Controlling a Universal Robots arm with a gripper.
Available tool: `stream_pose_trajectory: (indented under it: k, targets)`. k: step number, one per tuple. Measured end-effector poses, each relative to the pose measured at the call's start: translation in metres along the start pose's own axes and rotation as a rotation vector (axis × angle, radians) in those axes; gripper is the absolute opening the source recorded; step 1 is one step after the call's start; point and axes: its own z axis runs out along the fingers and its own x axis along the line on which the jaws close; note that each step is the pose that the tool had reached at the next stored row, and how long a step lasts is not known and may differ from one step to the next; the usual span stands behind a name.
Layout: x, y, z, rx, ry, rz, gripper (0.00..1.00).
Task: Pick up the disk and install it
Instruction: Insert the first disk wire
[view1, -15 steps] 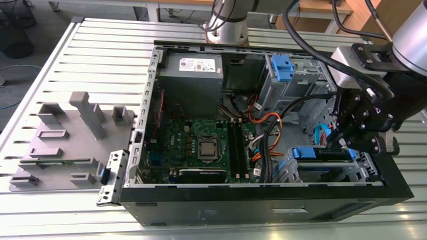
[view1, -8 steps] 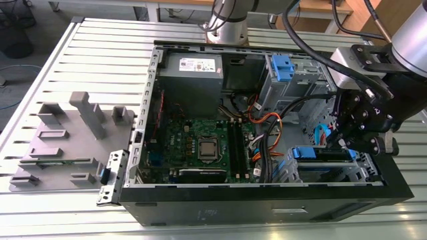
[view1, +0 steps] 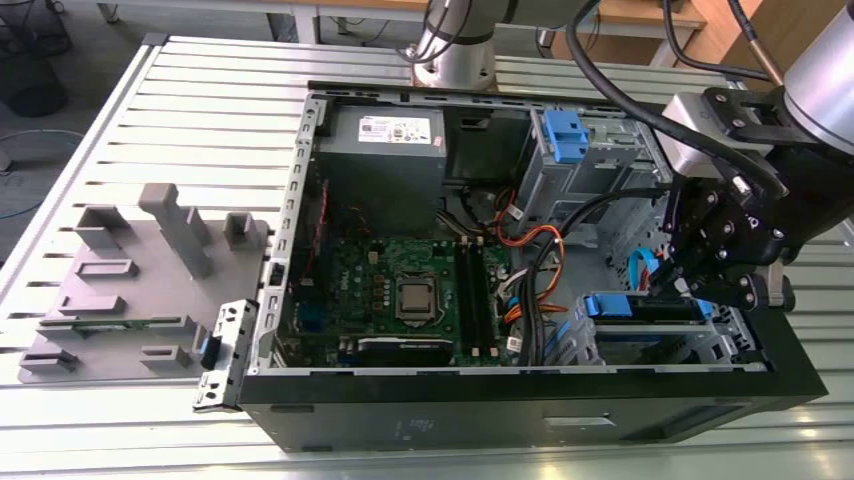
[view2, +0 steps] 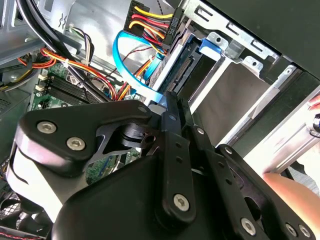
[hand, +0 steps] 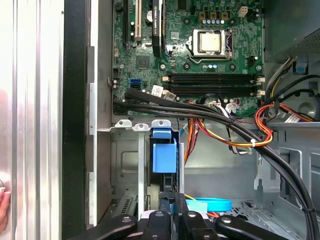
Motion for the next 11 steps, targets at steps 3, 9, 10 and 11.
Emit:
stream_pose_trajectory:
  k: [3,9,10,11]
  targets:
    - [0.0000,-0.0002,0.0010,-0.0004,-0.0001,0.000,0.16]
    - [-0.0001,-0.0048,0.0027,-0.0068,0.0003,0.000,0.16]
    - [-0.0002,-0.0067,0.0032,-0.0119,0.0003,0.000,0.16]
    - [-0.0002,-0.0079,0.0038,-0.0166,0.0004,0.000,0.16]
